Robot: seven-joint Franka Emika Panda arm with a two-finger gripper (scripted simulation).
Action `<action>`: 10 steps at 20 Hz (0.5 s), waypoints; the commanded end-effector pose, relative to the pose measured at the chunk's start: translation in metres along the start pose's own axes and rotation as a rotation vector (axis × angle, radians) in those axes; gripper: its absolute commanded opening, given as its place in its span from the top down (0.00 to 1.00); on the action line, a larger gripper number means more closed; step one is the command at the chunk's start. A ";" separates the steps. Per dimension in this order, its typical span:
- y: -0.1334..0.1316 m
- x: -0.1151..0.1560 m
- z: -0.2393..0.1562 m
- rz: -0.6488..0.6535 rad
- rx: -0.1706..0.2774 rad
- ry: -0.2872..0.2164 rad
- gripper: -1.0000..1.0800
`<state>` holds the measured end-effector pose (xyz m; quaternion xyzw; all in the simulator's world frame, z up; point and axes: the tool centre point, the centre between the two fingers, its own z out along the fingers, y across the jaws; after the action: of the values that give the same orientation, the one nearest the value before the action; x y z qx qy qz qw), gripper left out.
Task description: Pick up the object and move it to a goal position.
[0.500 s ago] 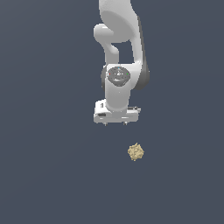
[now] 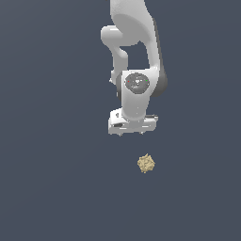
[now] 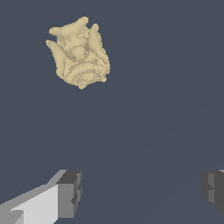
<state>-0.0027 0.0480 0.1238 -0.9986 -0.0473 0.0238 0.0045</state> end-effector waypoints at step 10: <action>-0.009 0.010 0.002 -0.031 0.001 0.005 0.04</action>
<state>0.0032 0.0565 0.1223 -0.9980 -0.0589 0.0218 0.0056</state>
